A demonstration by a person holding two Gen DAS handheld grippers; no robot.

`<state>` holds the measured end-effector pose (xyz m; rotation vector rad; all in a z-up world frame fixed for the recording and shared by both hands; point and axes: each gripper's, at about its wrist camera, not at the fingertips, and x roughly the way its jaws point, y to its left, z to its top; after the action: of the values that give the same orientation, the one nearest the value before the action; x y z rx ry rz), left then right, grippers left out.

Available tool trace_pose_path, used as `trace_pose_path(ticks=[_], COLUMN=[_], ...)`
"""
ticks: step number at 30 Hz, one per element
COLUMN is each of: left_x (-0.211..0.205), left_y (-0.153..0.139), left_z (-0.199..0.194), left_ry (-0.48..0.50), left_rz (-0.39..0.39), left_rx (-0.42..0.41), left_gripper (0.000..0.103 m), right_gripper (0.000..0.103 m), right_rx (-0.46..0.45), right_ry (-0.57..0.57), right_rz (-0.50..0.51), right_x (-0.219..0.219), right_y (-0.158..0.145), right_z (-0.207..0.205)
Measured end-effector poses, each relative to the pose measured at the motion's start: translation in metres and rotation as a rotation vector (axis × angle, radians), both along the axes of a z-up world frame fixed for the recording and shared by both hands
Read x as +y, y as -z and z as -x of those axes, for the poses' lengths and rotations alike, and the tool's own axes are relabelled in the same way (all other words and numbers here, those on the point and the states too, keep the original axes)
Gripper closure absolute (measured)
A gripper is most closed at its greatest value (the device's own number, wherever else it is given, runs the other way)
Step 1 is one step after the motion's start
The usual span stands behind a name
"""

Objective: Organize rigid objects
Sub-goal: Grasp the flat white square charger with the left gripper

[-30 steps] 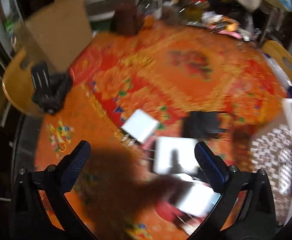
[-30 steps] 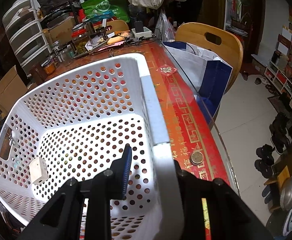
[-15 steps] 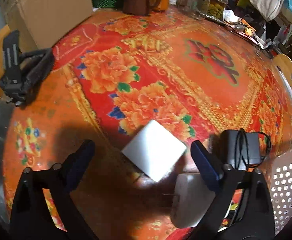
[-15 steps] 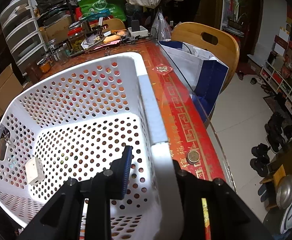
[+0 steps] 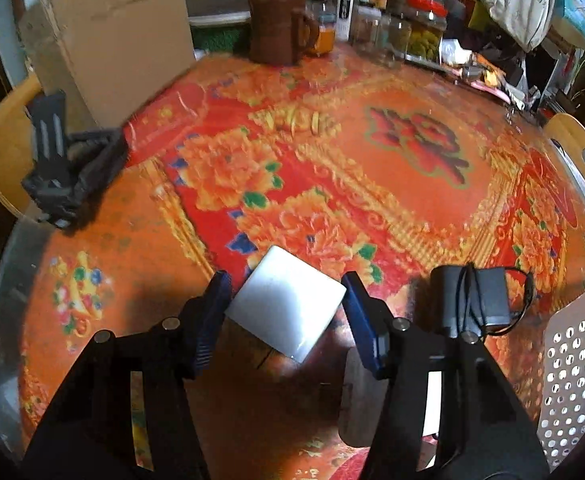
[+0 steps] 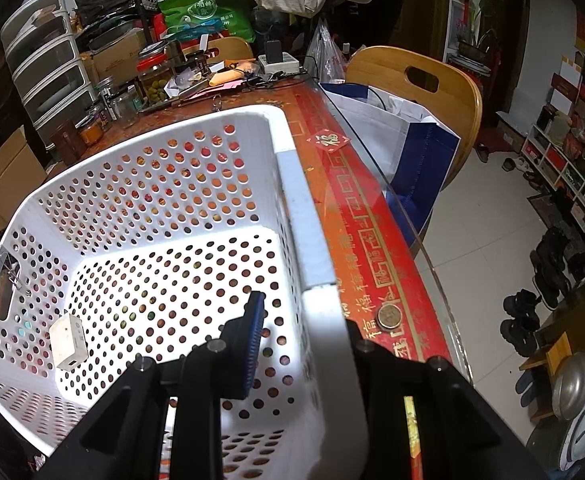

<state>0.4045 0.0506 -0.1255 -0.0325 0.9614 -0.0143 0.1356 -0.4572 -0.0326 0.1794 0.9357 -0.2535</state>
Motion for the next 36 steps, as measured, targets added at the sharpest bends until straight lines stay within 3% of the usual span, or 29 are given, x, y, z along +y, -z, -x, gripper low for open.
trace_pose_path(ticks=[7,16,25,36], left_x=[-0.012,-0.032,-0.090,-0.184], left_y=[-0.039,-0.087,-0.136,-0.169], left_z=[0.024,0.055,0.086,0.116], left_ry=[-0.024,0.012,0.113,0.279], left_rz=[-0.108,-0.161,-0.203,-0.245], left_rx=[-0.156,-0.253,-0.333,-0.376], left_gripper=[0.049,0.049,0.049,0.048], right_gripper=[0.077,0.077,0.077,0.077], right_rx=[0.001,0.005,0.008,0.003], right_ry=[-0.009,-0.015,-0.021,-0.025], right_rz=[0.003,0.016,0.021,0.017], right_x=[0.002,0.003,0.004,0.004], right_y=[0.002,0.000,0.000,0.000], right_z=[0.001,0.000,-0.001,0.000])
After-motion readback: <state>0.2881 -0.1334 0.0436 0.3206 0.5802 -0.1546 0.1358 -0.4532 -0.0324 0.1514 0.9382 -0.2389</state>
